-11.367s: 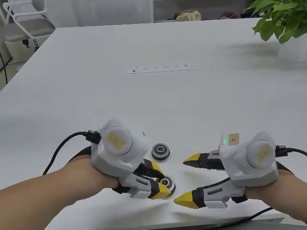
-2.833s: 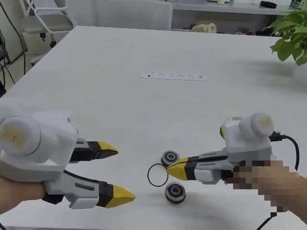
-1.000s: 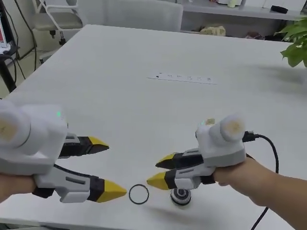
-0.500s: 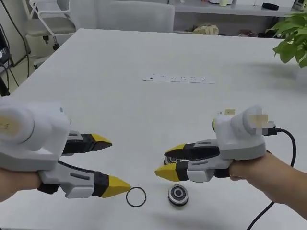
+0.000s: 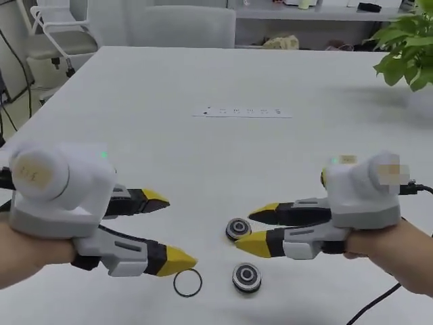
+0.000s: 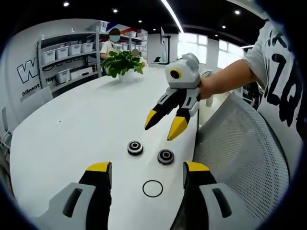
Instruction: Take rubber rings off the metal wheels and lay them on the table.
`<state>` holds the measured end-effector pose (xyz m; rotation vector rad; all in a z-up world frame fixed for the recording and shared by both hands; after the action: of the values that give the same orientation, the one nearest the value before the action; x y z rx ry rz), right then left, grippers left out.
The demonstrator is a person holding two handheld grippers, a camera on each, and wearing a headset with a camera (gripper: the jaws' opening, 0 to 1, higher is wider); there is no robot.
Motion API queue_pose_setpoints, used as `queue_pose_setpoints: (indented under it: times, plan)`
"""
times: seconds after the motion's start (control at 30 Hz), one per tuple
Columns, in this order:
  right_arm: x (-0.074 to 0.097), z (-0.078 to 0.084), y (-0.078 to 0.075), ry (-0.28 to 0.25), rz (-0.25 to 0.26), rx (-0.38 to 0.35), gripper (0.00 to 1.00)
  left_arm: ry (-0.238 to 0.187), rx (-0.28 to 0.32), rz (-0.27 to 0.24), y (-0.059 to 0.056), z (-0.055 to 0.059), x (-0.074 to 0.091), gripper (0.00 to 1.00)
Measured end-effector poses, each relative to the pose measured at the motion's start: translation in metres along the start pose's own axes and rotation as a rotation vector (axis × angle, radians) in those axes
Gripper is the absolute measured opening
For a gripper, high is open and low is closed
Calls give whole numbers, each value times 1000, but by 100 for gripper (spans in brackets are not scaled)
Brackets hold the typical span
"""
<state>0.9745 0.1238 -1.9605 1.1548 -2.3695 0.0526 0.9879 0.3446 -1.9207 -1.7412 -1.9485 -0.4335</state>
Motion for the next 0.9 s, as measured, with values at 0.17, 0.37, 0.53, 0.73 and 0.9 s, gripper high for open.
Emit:
queue_pose_setpoints:
  times: [0.17,0.37,0.53,0.73,0.9]
  plan:
    - [5,5,-1,-3,16,-7,40,0,-5,10,2,-3,-6,57]
    - [9,12,0,0,28,-8,41,7,-5,28,4,-5,-16,56]
    - [10,22,-3,9,33,-5,41,16,-8,43,5,-6,-25,55]
    - [10,36,-3,31,36,4,42,36,-15,63,5,-4,-36,54]
    - [10,44,-3,45,38,14,41,74,-44,80,4,1,-47,53]
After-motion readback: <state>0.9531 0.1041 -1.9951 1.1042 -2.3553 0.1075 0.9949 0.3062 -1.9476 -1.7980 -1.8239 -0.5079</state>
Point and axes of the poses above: the centre of the closed fingertips' face, and the gripper's own axes: x roughly backward along the fingers, y roughly to its left, z roughly out of its underside, the point moved 9 cm from there along x, roughly backward along the fingers, and after that the axes turned 9 degrees about z, right-handed, at the moved point
